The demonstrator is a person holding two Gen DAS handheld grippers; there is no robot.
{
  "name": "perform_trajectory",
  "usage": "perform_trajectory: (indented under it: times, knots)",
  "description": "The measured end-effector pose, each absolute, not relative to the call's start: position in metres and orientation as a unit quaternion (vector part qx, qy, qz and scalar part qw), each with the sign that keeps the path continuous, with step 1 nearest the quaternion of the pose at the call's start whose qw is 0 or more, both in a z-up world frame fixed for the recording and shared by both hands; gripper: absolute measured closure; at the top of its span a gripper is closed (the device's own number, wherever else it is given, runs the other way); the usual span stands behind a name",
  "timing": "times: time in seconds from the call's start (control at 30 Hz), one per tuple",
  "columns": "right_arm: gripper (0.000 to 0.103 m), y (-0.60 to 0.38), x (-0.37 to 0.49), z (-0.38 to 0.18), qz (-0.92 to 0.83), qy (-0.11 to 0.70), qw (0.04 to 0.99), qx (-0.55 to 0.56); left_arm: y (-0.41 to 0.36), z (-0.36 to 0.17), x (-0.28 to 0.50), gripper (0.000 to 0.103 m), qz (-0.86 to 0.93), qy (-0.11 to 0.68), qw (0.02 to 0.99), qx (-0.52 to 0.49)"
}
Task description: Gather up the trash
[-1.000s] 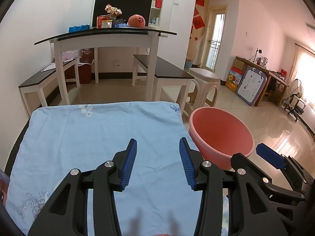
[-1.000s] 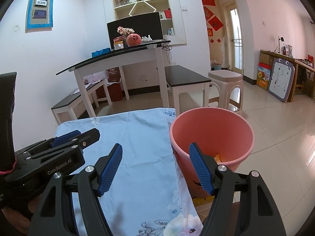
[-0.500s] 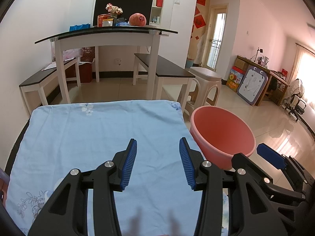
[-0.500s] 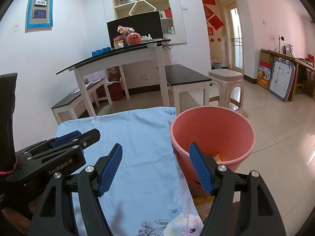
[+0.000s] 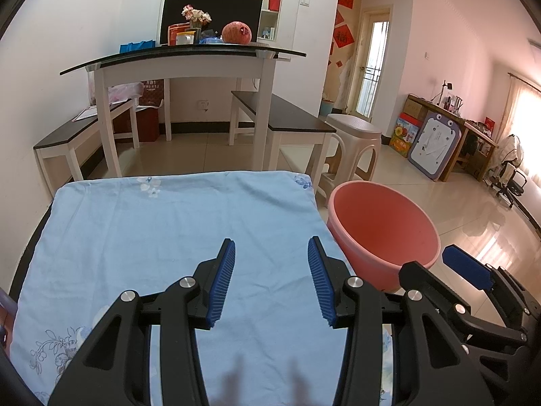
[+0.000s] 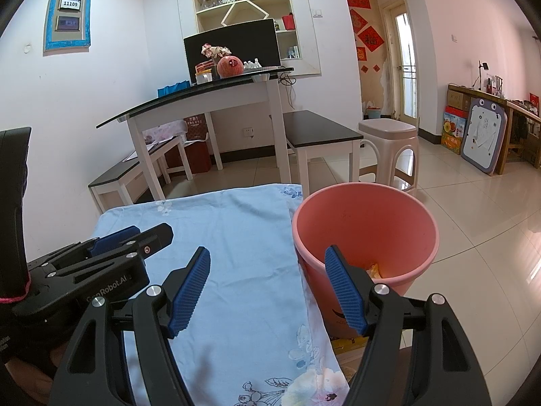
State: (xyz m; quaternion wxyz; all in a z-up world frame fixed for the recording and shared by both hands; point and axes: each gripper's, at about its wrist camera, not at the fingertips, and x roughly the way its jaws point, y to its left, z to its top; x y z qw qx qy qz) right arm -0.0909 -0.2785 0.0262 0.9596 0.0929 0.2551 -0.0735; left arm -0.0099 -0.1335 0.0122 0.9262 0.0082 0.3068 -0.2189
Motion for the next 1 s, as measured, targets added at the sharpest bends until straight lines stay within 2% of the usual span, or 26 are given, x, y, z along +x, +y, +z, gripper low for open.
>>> perform_trajectory:
  times: [1.0]
  knots:
    - [0.034,-0.275,-0.091,0.013,-0.074,0.263,0.957,0.100,-0.121,0.010,-0.009,0.058,-0.201,0.307,0.930,0.010]
